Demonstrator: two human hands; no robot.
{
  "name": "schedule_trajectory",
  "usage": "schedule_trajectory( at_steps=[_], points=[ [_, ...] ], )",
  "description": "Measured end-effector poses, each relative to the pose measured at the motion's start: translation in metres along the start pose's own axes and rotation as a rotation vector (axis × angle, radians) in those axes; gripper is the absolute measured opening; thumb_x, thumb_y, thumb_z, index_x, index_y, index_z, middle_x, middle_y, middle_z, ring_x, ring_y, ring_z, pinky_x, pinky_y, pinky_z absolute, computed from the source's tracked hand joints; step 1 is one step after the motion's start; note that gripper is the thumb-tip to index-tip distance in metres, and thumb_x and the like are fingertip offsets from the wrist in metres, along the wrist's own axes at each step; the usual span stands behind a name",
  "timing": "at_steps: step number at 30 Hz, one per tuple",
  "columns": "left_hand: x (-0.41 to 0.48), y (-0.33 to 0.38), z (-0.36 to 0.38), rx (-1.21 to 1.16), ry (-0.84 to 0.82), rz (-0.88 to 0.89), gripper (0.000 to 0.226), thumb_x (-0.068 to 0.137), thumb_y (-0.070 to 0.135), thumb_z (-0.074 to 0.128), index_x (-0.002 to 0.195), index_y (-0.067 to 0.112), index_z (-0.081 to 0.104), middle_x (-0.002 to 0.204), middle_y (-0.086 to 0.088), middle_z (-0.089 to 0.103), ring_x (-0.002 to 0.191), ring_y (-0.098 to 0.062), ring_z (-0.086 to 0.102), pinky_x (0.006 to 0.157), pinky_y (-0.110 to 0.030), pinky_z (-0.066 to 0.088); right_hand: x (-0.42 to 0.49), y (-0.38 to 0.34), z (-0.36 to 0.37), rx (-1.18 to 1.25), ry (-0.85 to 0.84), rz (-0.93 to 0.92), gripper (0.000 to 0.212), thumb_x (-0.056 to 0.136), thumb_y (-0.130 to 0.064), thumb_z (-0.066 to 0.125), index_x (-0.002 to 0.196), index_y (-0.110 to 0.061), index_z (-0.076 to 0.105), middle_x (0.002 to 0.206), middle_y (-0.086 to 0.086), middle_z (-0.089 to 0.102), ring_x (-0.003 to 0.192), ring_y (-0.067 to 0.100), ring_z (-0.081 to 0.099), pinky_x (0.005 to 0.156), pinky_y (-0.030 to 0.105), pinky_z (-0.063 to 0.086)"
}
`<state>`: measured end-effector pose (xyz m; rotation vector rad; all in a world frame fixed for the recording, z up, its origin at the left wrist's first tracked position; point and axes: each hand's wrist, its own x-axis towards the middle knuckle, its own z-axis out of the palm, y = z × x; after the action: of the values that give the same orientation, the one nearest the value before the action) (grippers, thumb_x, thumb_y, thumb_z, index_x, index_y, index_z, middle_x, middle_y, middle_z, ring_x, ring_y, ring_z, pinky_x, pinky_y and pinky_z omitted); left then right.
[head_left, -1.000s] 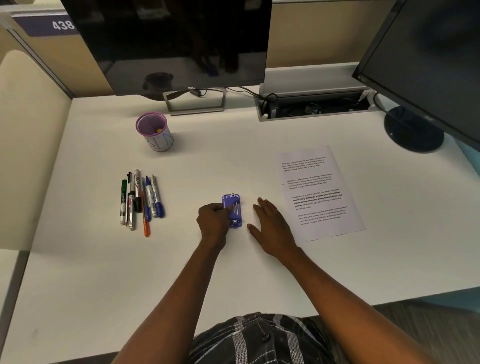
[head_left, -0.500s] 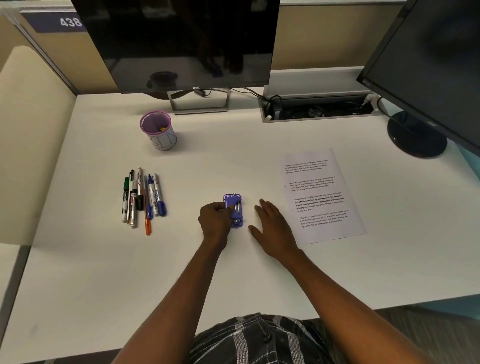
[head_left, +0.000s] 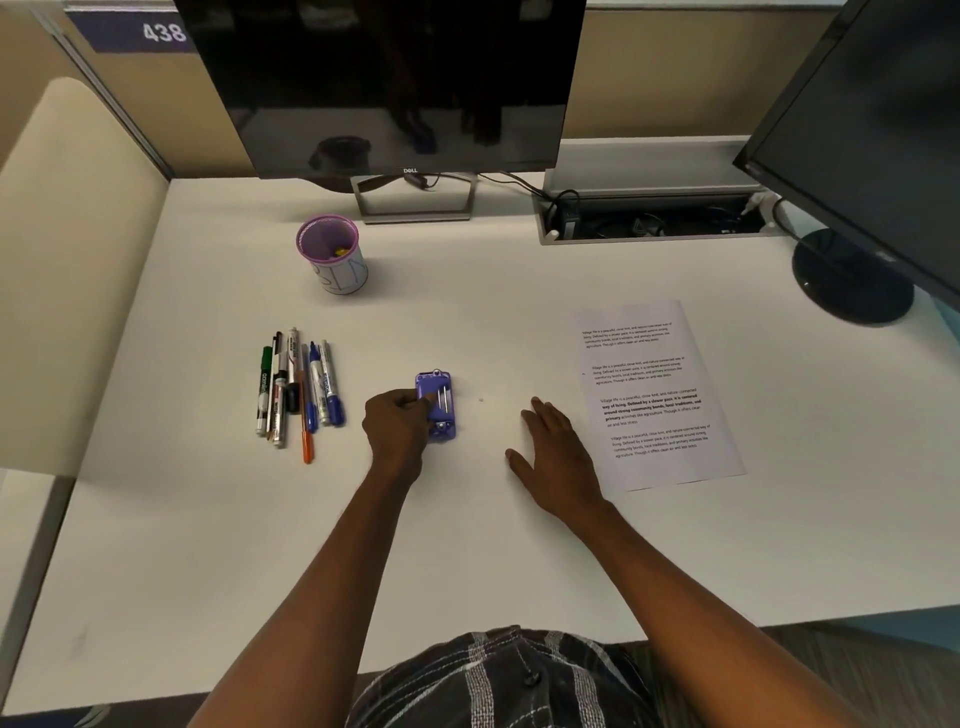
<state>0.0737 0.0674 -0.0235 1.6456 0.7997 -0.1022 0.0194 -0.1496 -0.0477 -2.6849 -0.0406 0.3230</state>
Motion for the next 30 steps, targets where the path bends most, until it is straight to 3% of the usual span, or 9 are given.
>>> schedule_trajectory(
  at_steps=[4, 10, 16, 23, 26, 30],
  points=[
    [0.012, 0.004, -0.018, -0.024, -0.006, 0.018, 0.003, 0.092, 0.006, 0.076, 0.090, 0.007, 0.074, 0.084, -0.016, 0.074, 0.075, -0.027, 0.069, 0.076, -0.039, 0.060, 0.000, -0.004, 0.002, -0.002, 0.001, 0.045, 0.070, 0.097, -0.046, 0.057, 0.156, -0.018, 0.033, 0.169, -0.005, 0.017, 0.157, 0.015, 0.012, 0.122, 0.036, 0.030],
    [0.029, 0.006, -0.039, -0.005, 0.020, 0.036, 0.005, 0.093, 0.003, 0.074, 0.089, 0.006, 0.073, 0.073, -0.008, 0.070, 0.050, -0.009, 0.066, 0.044, -0.017, 0.052, -0.003, -0.008, 0.006, -0.017, -0.002, 0.067, 0.075, 0.097, -0.046, 0.057, 0.158, -0.015, 0.028, 0.170, -0.003, 0.013, 0.157, 0.017, 0.009, 0.125, 0.036, 0.025],
    [0.038, 0.003, -0.048, -0.021, 0.014, 0.025, 0.007, 0.092, 0.004, 0.076, 0.098, 0.001, 0.074, 0.080, -0.012, 0.072, 0.060, -0.017, 0.065, 0.049, -0.021, 0.053, -0.003, -0.013, 0.009, -0.019, 0.008, 0.094, 0.077, 0.096, -0.045, 0.058, 0.159, -0.014, 0.027, 0.171, -0.003, 0.012, 0.158, 0.018, 0.009, 0.125, 0.037, 0.025],
    [0.038, -0.004, -0.053, -0.063, -0.030, 0.027, 0.006, 0.093, 0.002, 0.074, 0.099, 0.000, 0.073, 0.079, -0.008, 0.072, 0.049, -0.003, 0.070, 0.046, -0.015, 0.052, -0.005, -0.016, 0.010, -0.007, 0.012, 0.102, 0.077, 0.096, -0.043, 0.059, 0.159, -0.015, 0.025, 0.171, -0.003, 0.011, 0.158, 0.018, 0.008, 0.125, 0.036, 0.024],
    [0.035, -0.003, -0.055, -0.031, -0.022, 0.057, 0.009, 0.092, 0.007, 0.076, 0.100, 0.001, 0.074, 0.092, -0.018, 0.076, 0.065, -0.013, 0.074, 0.057, -0.024, 0.058, -0.004, -0.016, 0.010, -0.005, 0.007, 0.106, 0.078, 0.097, -0.043, 0.059, 0.160, -0.015, 0.024, 0.171, -0.003, 0.010, 0.158, 0.019, 0.008, 0.126, 0.036, 0.023],
    [0.025, -0.006, -0.057, 0.170, 0.100, 0.223, 0.036, 0.097, 0.019, 0.071, 0.128, 0.002, 0.067, 0.118, -0.013, 0.074, 0.102, -0.022, 0.068, 0.082, -0.032, 0.054, -0.005, -0.016, 0.010, 0.000, 0.004, 0.107, 0.077, 0.097, -0.043, 0.059, 0.160, -0.015, 0.023, 0.171, -0.003, 0.010, 0.158, 0.020, 0.007, 0.126, 0.037, 0.022]
  ],
)
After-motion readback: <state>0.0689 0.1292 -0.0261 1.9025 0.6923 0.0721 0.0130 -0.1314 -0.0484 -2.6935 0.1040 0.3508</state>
